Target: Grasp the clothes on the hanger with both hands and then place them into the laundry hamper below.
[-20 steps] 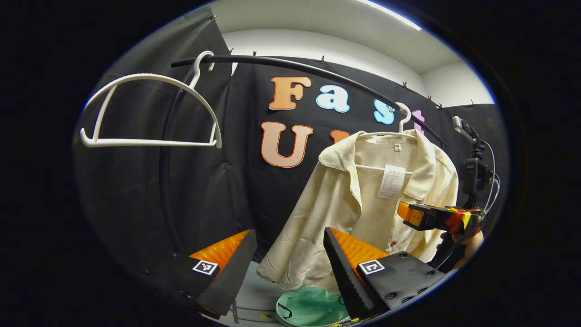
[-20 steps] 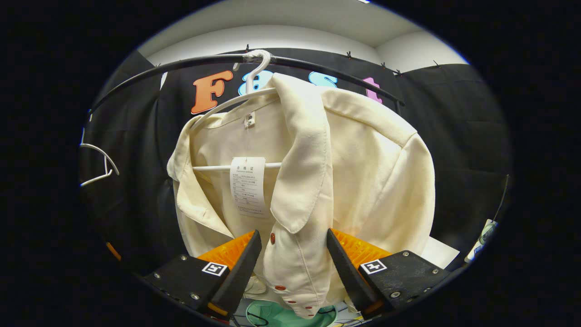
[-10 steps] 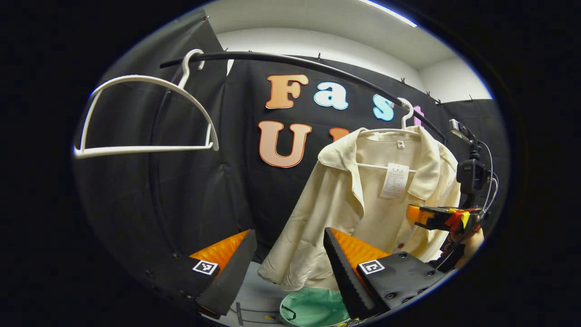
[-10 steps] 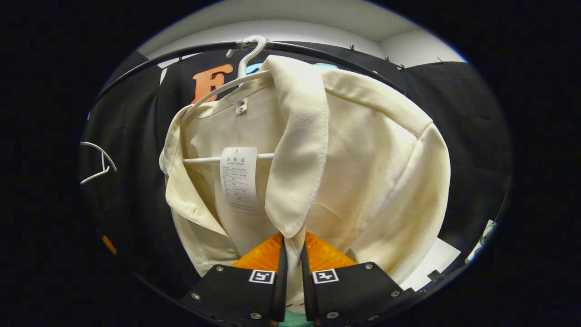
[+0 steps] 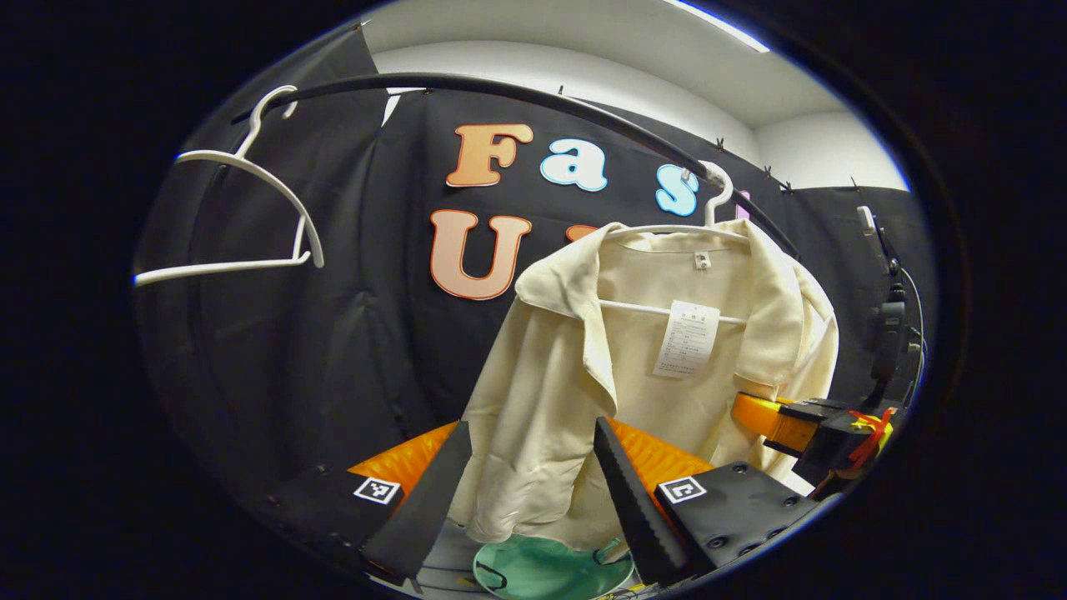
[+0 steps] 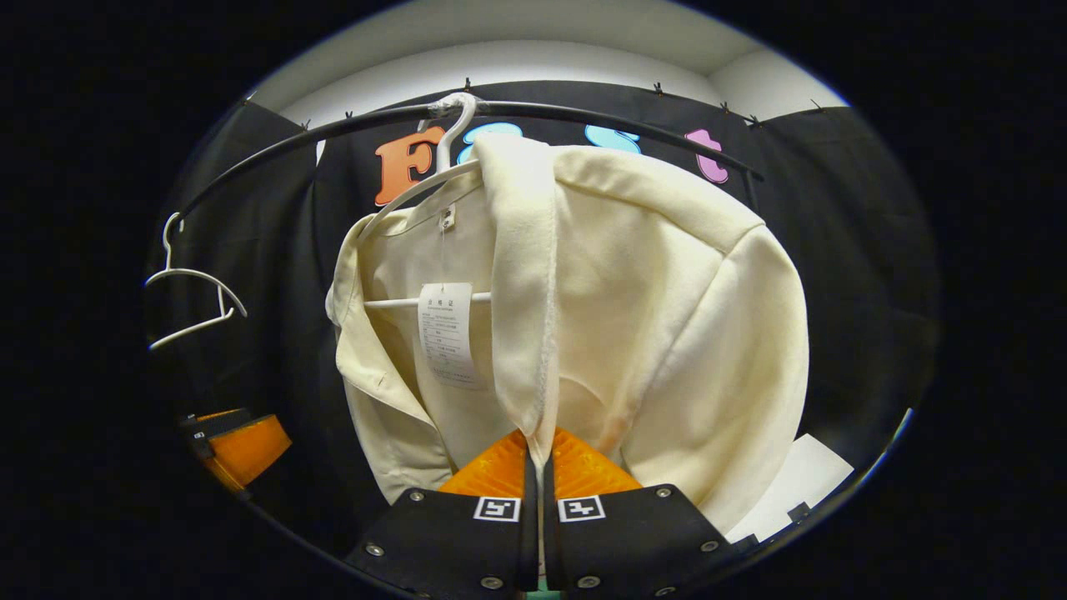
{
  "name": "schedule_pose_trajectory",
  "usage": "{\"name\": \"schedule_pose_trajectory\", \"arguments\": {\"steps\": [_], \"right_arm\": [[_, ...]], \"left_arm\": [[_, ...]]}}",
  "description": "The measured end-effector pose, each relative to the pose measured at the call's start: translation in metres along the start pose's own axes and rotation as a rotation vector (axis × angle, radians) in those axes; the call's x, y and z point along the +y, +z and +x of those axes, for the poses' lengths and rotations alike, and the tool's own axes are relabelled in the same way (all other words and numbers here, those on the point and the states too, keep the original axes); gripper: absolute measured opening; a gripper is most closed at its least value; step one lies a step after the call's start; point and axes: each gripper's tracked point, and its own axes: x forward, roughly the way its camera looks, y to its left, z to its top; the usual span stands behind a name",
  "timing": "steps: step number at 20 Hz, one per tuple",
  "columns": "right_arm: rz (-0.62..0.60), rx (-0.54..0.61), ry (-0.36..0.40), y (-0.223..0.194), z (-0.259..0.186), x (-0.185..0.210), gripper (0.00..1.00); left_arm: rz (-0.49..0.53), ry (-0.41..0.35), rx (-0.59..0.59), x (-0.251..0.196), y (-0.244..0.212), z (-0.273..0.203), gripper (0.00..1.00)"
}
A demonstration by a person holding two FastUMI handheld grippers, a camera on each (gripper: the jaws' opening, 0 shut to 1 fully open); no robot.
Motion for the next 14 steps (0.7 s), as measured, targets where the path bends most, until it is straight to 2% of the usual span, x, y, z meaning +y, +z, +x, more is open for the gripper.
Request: {"name": "schedule_pose_trajectory", "arguments": {"steps": [2,3,4,6,7,8,13,14], "right_arm": [[-0.019,-0.017,-0.005,0.004,-0.004,-0.012,0.02],[-0.026,-0.022,-0.005,0.005,-0.006,-0.017,0.02],[-0.024,-0.024,0.0,0.006,-0.007,-0.02,0.02],[-0.004,-0.025,0.016,0.009,-0.011,-0.023,0.02],[0.001,-0.029,0.021,0.01,-0.013,-0.026,0.02],[0.001,-0.034,0.026,0.013,-0.015,-0.029,0.02],[-0.001,-0.049,0.052,0.018,-0.025,-0.034,0.02],[0.002,-0.054,0.058,0.02,-0.026,-0.035,0.02]], "left_arm": [[0.003,-0.009,-0.012,-0.015,0.005,0.013,0.97],[0.01,-0.009,-0.024,-0.021,0.01,0.02,1.0],[0.02,-0.007,-0.032,-0.025,0.013,0.026,0.97],[0.036,0.003,-0.048,-0.033,0.021,0.038,0.97],[0.039,0.01,-0.056,-0.037,0.025,0.044,0.93],[0.041,0.02,-0.064,-0.038,0.028,0.049,0.97],[0.046,0.075,-0.07,-0.043,0.033,0.079,0.96],[0.041,0.078,-0.068,-0.045,0.032,0.084,1.0]]}}
